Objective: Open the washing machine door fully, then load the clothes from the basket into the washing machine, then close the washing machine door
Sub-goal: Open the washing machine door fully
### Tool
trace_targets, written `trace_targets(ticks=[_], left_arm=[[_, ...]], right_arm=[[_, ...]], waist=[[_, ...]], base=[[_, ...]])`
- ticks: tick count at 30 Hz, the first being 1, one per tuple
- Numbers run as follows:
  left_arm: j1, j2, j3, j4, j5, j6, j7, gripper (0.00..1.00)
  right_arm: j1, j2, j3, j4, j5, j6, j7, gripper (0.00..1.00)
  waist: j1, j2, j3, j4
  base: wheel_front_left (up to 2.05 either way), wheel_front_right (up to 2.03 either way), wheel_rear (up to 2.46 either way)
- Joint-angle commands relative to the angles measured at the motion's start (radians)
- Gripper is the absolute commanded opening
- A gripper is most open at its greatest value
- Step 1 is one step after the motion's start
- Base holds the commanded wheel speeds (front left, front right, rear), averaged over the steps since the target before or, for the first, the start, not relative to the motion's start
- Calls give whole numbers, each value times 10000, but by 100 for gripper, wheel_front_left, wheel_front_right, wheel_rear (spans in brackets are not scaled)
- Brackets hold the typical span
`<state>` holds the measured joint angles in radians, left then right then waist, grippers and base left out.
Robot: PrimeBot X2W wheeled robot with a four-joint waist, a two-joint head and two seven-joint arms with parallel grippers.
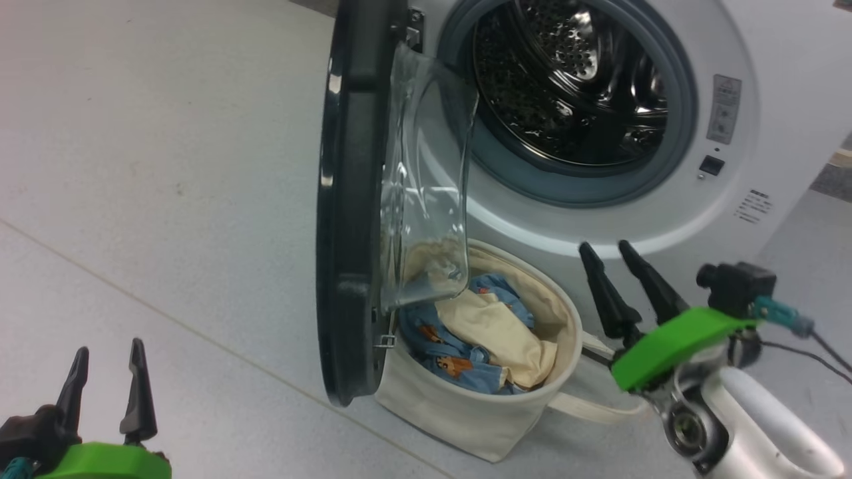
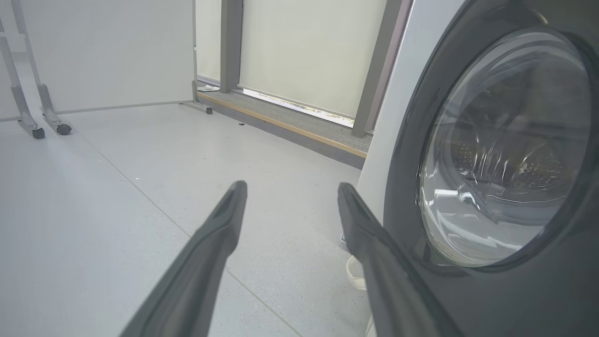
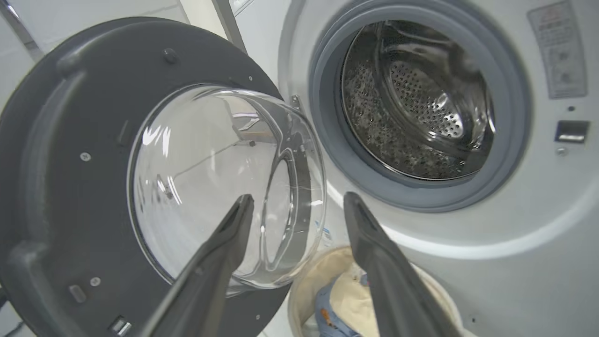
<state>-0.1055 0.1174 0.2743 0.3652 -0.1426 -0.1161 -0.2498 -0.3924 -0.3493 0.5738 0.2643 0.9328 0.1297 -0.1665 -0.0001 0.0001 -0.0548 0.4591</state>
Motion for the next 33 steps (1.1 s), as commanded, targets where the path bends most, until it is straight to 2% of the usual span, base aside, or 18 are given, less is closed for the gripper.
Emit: trace_targets(ticks=[1, 7, 12, 19, 33], left_arm=[[-471, 254, 256, -357, 35, -53, -120, 100], [-385, 154, 254, -449, -8, -61, -120, 100], [-398, 84, 250, -463, -17, -67, -120, 100], [-440, 48, 218, -399, 6, -79, -120, 100], [-467, 67, 173, -276, 57, -101, -120, 100]], right_arm=[[41, -192, -85, -201, -587, 10, -361, 100], [1137, -10, -872, -230, -3230, 10, -924, 100], [2011, 760, -1954, -728, -4753, 10, -948, 100], [2837, 1451, -2909, -1022, -5486, 10, -950, 100], [2860, 1479, -2709, -992, -5613, 10, -951, 100]], waist=[[1, -1, -28, -125], [1, -1, -47, -454], [1, -1, 0, -595], [1, -1, -16, -589], [1, -1, -47, -578]], base=[[0, 0, 0], [0, 0, 0], [0, 0, 0], [0, 0, 0], [0, 0, 0]])
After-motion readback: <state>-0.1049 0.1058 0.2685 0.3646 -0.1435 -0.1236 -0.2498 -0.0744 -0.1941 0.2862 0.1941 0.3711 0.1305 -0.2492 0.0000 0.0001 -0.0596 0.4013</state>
